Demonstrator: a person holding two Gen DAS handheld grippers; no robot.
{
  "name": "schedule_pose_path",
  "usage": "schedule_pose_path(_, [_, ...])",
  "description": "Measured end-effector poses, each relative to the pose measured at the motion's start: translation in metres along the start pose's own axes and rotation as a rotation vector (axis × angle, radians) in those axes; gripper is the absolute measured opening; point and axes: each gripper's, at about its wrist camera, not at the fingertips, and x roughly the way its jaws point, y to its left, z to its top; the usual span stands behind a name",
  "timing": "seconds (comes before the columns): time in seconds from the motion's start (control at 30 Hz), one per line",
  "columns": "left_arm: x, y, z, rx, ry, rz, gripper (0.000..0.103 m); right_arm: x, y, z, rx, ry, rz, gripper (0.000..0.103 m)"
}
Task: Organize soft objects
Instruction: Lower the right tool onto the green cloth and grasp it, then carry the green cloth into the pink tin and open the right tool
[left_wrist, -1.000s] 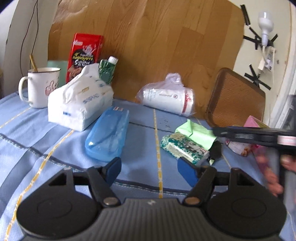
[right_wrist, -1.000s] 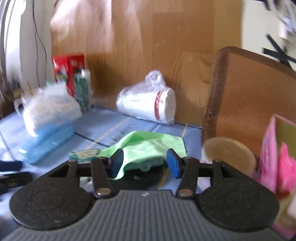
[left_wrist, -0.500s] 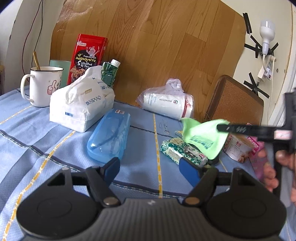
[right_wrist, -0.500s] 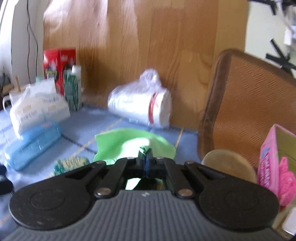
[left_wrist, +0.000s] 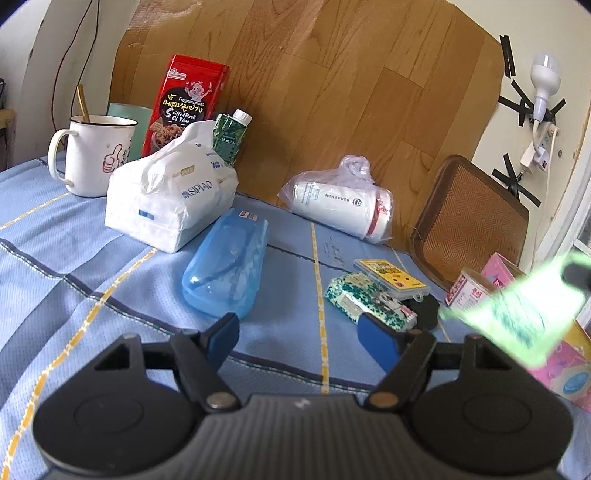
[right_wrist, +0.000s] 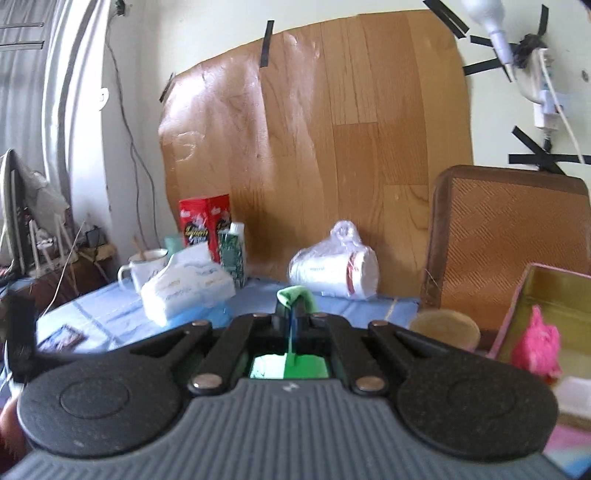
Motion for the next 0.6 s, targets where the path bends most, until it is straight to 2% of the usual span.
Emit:
schedule_pose_path(0.07, [0.000,-0.001,0.000,0.007,0.005,-0.001,0.073,-0.012,0.001,-0.015,-0.044,0.015,-0.029,0.003])
schedule_pose_path(0.17, [0.002,-0.004,0.000,0.020,0.019,-0.007,0.073,-0.016,0.000,-0.037,-0.095,0.061,-0.117,0.004])
schedule_pose_path(0.3, [0.006,-0.019,0.001,0.049,0.070,-0.040,0.073,-0.014,-0.013,-0.065,-0.048,0.157,-0.186,0.010])
schedule_pose_path(0.37, [0.002,-0.039,0.001,0.072,0.090,-0.119,0.073,-0.016,-0.017,-0.075,-0.020,0.198,-0.170,0.028])
schedule_pose_path(0.4, [0.000,-0.054,0.002,0.101,0.099,-0.163,0.073,-0.018,-0.018,-0.078,-0.009,0.205,-0.166,0.053])
schedule_pose_path(0.43, [-0.001,-0.067,0.003,0.131,0.107,-0.195,0.073,-0.019,-0.019,-0.081,-0.002,0.209,-0.163,0.071])
schedule_pose_path(0.5, [0.000,-0.097,0.003,0.189,0.142,-0.267,0.073,-0.021,-0.018,-0.085,-0.007,0.202,-0.162,0.074])
schedule_pose_path(0.6, [0.012,-0.129,0.002,0.220,0.231,-0.358,0.073,-0.014,-0.018,-0.086,-0.027,0.225,-0.158,0.074])
